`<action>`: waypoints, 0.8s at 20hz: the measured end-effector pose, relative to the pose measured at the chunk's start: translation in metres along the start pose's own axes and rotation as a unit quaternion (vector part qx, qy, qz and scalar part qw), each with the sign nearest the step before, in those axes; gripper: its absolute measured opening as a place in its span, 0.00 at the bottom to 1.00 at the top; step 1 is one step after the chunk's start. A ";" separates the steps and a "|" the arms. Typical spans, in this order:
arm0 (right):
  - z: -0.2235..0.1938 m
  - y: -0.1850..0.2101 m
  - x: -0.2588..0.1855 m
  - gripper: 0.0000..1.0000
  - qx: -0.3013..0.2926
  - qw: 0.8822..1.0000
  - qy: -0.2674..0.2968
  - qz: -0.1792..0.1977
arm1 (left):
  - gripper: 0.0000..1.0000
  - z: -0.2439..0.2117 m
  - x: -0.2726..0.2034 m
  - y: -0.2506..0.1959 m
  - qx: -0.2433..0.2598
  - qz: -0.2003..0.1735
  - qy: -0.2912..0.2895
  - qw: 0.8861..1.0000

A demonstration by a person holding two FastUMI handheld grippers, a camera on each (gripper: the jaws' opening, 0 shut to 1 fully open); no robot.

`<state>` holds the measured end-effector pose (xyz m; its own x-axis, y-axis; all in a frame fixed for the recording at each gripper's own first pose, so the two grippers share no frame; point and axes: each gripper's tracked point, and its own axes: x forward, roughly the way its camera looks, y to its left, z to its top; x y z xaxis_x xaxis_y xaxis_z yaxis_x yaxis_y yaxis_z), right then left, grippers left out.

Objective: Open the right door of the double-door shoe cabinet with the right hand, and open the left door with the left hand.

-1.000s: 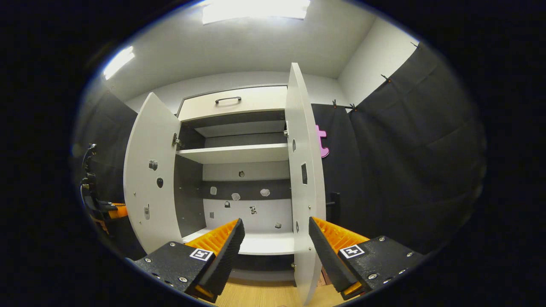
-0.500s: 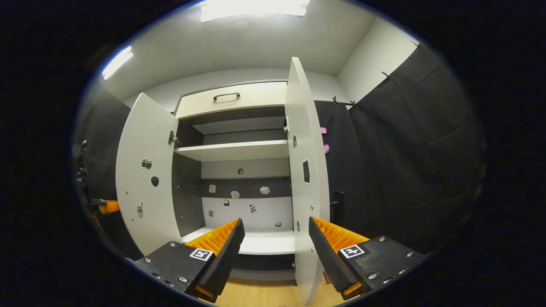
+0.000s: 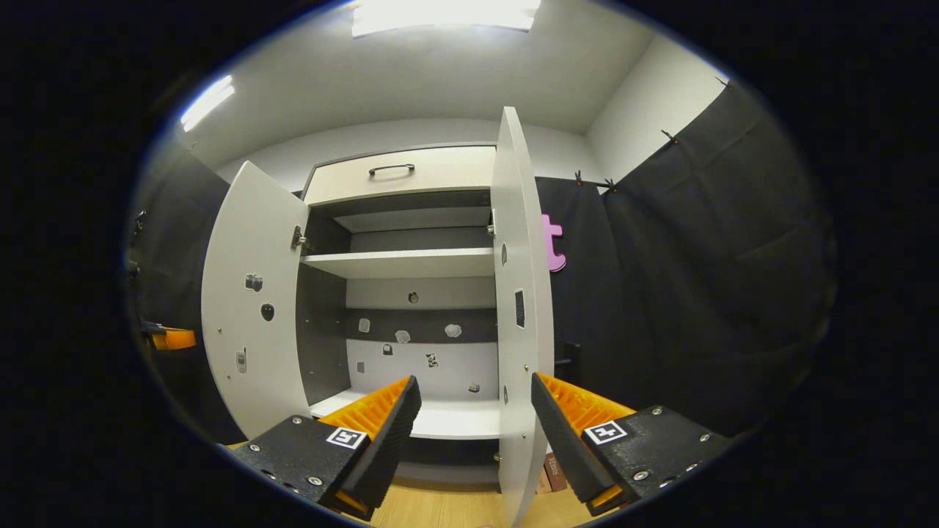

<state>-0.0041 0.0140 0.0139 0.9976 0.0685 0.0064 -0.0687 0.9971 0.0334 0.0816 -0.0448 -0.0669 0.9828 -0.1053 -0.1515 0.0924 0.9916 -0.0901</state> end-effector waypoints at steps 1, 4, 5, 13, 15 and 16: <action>0.002 -0.002 -0.001 0.92 -0.003 1.000 -0.003 -0.002 | 0.07 0.005 -0.001 0.003 0.001 0.007 0.000 1.000; 0.008 -0.006 -0.005 0.92 -0.004 1.000 -0.012 -0.004 | 0.28 0.013 -0.010 0.002 0.011 0.010 -0.012 1.000; 0.009 -0.007 -0.005 0.92 -0.004 1.000 -0.014 -0.005 | 0.27 0.013 -0.011 0.005 0.012 0.018 -0.011 1.000; 0.001 -0.004 -0.003 0.92 -0.013 1.000 -0.006 0.000 | 0.79 0.014 -0.019 0.007 -0.012 0.015 0.004 1.000; 0.000 0.000 -0.003 0.92 -0.011 1.000 -0.005 0.003 | 0.86 0.021 -0.022 0.021 0.007 0.041 -0.006 0.999; 0.000 0.002 -0.005 0.92 -0.010 1.000 -0.006 0.005 | 0.94 0.021 -0.024 0.021 0.013 0.049 -0.007 0.999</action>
<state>-0.0089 0.0153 0.0143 0.9968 0.0779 0.0178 -0.0781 0.9969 0.0127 0.0636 -0.0198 -0.0445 0.9894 -0.0078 -0.1451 0.0005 0.9987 -0.0502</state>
